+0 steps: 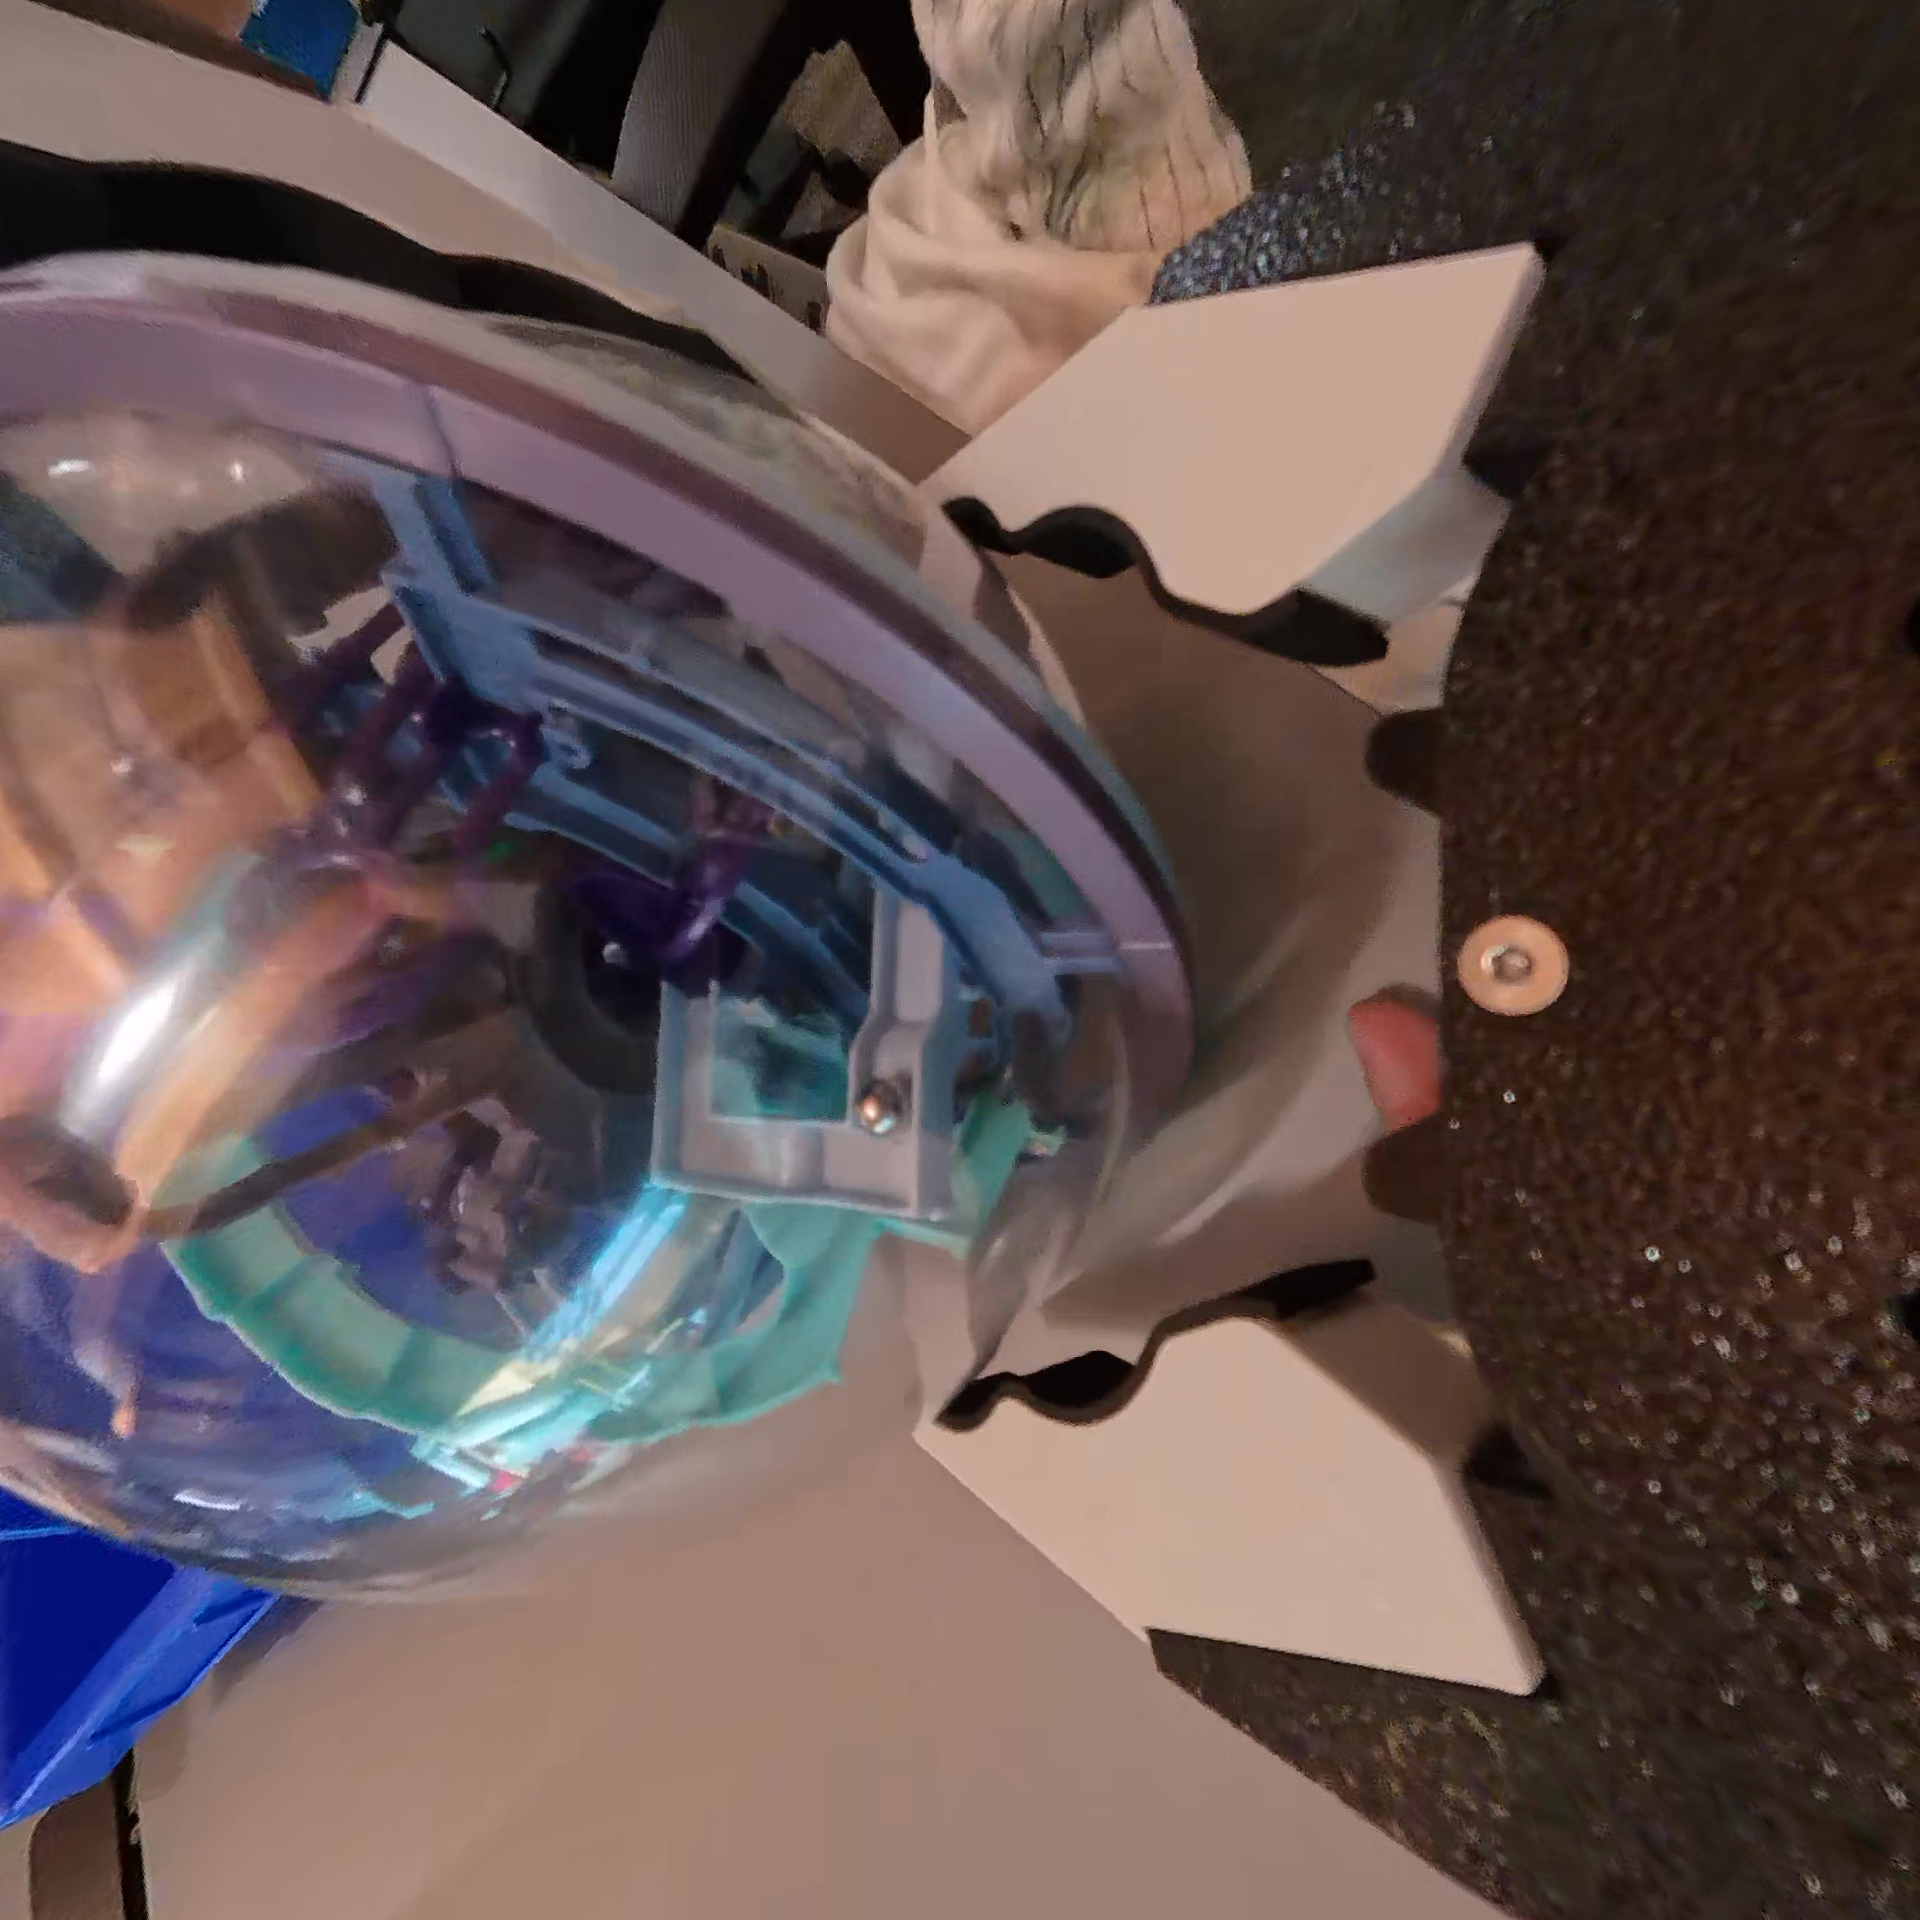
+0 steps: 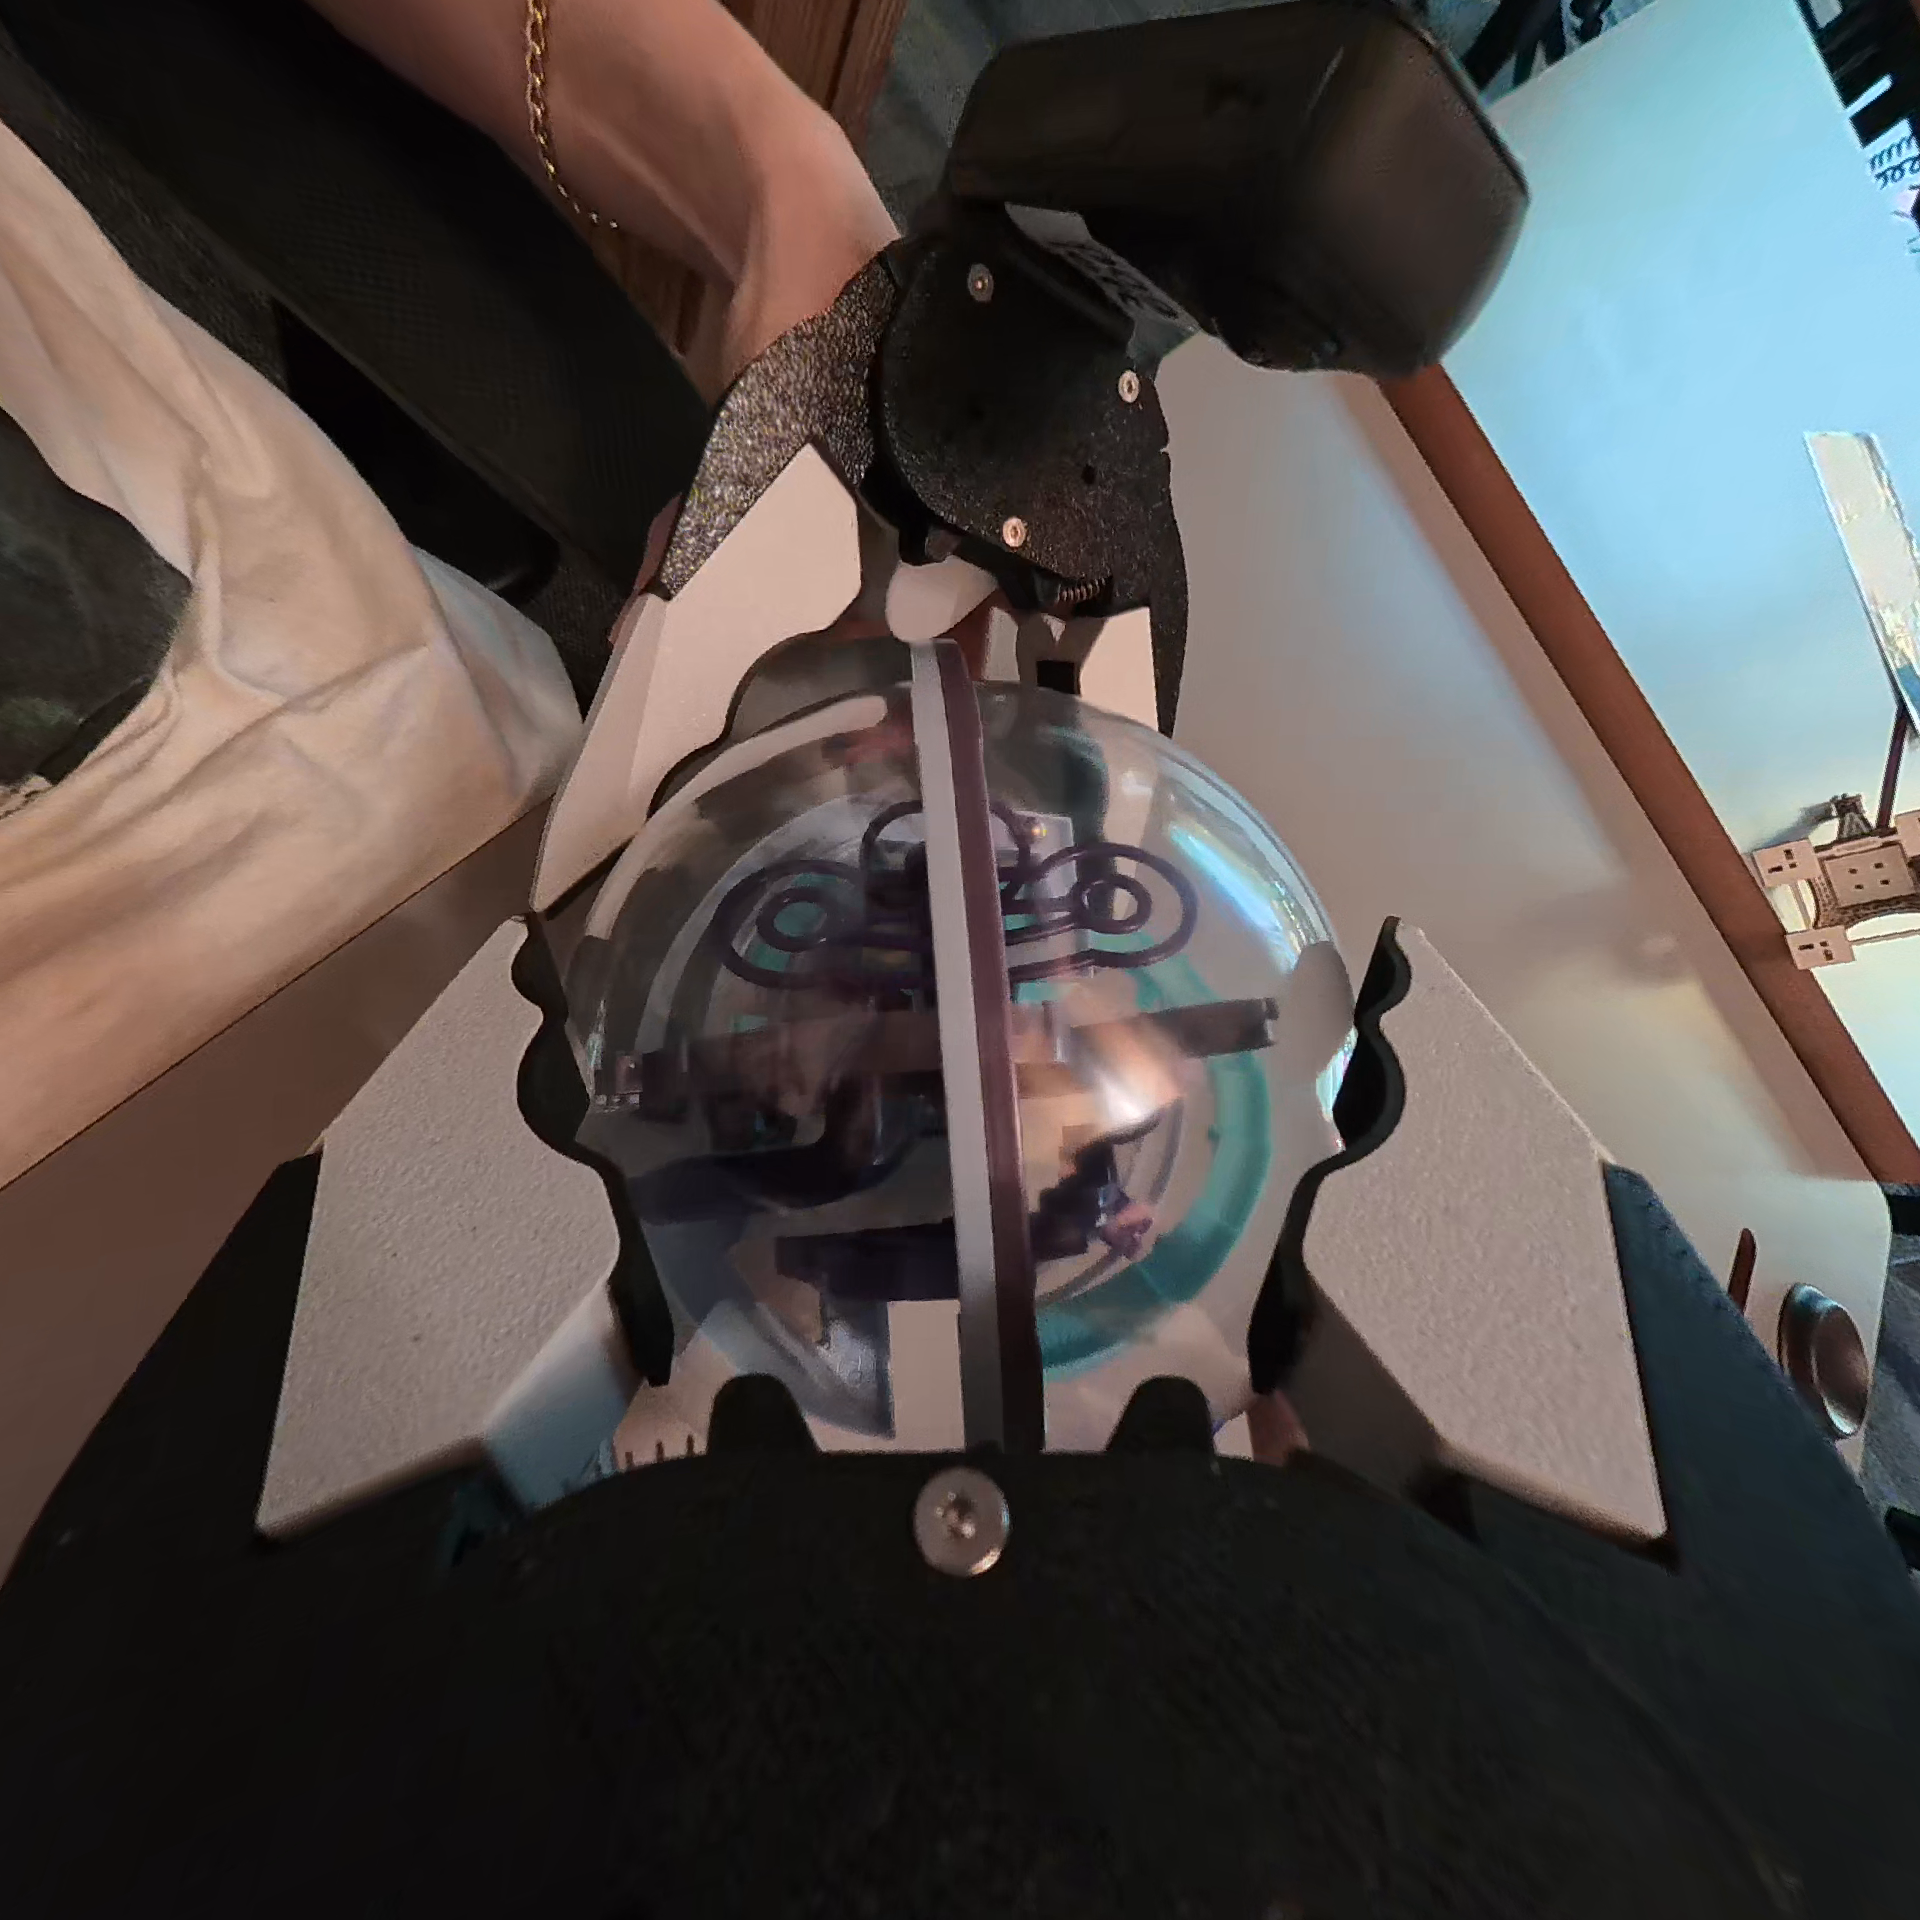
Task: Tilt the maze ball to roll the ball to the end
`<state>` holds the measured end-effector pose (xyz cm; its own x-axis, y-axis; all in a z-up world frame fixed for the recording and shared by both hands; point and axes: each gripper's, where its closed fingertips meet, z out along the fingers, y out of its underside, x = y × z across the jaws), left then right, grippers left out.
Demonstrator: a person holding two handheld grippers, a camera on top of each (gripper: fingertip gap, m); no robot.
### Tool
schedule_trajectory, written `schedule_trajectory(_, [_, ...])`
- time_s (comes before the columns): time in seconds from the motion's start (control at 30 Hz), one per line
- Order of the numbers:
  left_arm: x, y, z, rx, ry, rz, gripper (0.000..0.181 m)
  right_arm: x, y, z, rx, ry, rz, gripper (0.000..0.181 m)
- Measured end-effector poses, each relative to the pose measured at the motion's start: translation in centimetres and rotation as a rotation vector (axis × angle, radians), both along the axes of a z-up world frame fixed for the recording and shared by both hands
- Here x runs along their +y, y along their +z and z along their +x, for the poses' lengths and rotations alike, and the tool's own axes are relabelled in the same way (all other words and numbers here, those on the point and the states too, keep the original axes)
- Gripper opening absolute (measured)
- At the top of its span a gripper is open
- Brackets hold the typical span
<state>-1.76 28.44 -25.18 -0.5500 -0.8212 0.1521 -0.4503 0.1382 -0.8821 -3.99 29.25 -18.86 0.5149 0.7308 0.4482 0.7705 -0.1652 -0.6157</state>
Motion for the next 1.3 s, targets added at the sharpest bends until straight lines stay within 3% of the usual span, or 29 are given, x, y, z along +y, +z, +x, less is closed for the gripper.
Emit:
schedule_trajectory(0.53, [-0.2,0.2,1.2,-0.001,-0.155,0.018,0.158,-0.1,0.1,0.9,0.066,-0.027,0.042,0.150])
schedule_trajectory(0.7, [-0.1,0.1,1.4,-0.004,-0.146,0.028,0.158,-0.2,0.1,1.0,0.057,-0.018,0.042,0.150])
schedule_trajectory(1.0, [0.1,-1.5,1.2,0.053,-0.099,0.123,0.152,-0.2,-0.7,0.9,-0.112,0.069,-0.077,0.151])
schedule_trajectory(1.3, [-0.2,-0.9,1.3,0.056,-0.083,0.057,0.151,-0.3,-0.8,1.2,-0.111,0.052,-0.084,0.152])
